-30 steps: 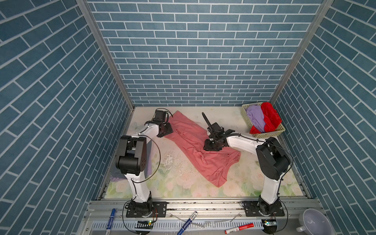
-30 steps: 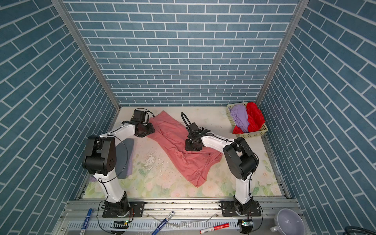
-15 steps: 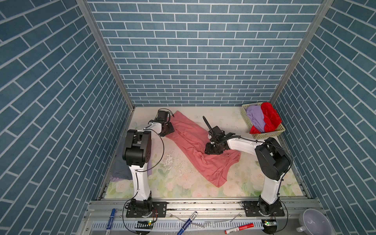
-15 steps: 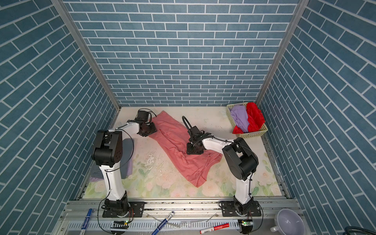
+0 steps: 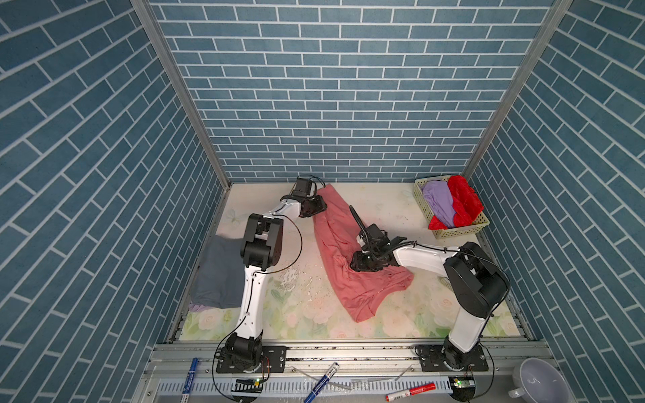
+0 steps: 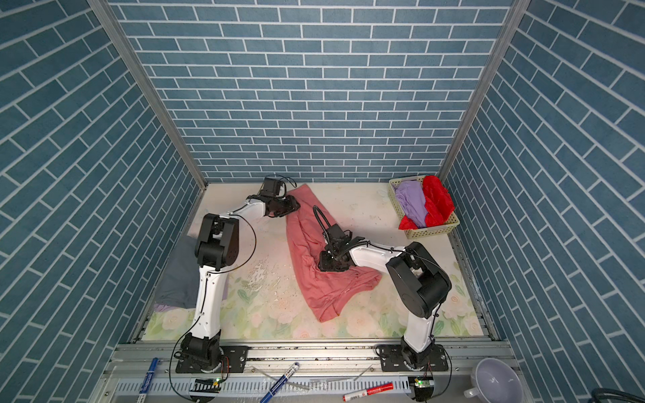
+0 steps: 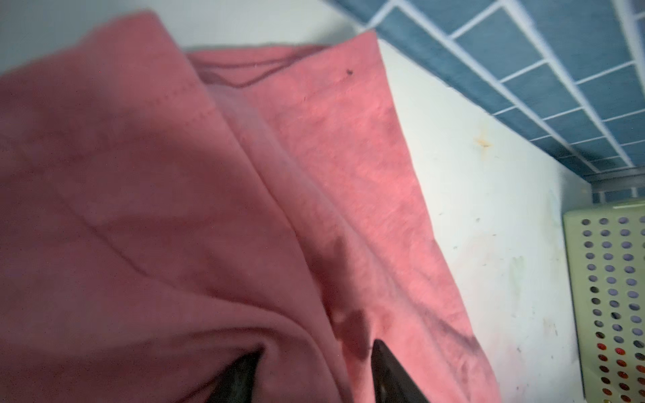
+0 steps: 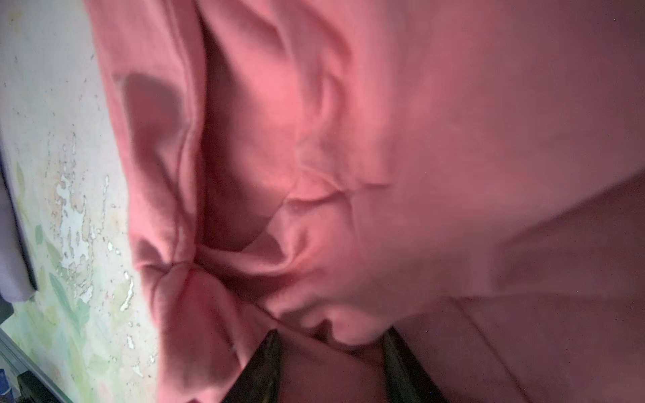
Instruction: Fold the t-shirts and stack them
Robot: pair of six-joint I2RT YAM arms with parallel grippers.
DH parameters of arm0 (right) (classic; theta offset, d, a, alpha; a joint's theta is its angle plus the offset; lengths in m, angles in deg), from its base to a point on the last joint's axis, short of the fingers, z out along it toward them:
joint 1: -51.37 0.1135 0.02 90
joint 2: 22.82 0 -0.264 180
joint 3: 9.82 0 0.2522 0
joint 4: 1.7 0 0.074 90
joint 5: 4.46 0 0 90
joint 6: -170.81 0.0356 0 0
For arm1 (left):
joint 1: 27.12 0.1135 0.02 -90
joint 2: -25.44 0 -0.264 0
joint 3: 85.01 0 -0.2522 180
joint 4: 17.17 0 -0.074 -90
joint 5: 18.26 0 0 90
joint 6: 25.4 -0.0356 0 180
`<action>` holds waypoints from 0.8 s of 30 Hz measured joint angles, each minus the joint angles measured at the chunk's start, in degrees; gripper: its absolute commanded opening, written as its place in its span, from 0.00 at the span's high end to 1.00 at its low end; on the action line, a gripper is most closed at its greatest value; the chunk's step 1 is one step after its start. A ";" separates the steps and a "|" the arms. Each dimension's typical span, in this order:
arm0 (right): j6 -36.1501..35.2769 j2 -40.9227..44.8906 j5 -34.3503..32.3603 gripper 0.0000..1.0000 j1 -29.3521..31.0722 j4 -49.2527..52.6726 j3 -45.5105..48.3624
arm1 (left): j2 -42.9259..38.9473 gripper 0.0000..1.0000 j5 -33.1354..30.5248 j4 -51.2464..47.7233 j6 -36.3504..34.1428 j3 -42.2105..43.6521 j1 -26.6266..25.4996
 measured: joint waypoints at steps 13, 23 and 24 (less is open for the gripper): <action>2.19 0.42 0.22 0.51 2.58 2.49 -0.39 | -6.88 0.43 -9.38 -8.41 -13.49 1.11 -3.65; 2.21 3.17 -1.11 0.48 3.10 9.44 -1.25 | -20.87 0.44 -6.47 -6.84 -12.28 21.11 -5.46; 2.25 4.02 -1.49 0.48 3.13 9.99 -1.16 | -20.81 0.44 -6.29 -6.78 -11.74 22.18 -5.75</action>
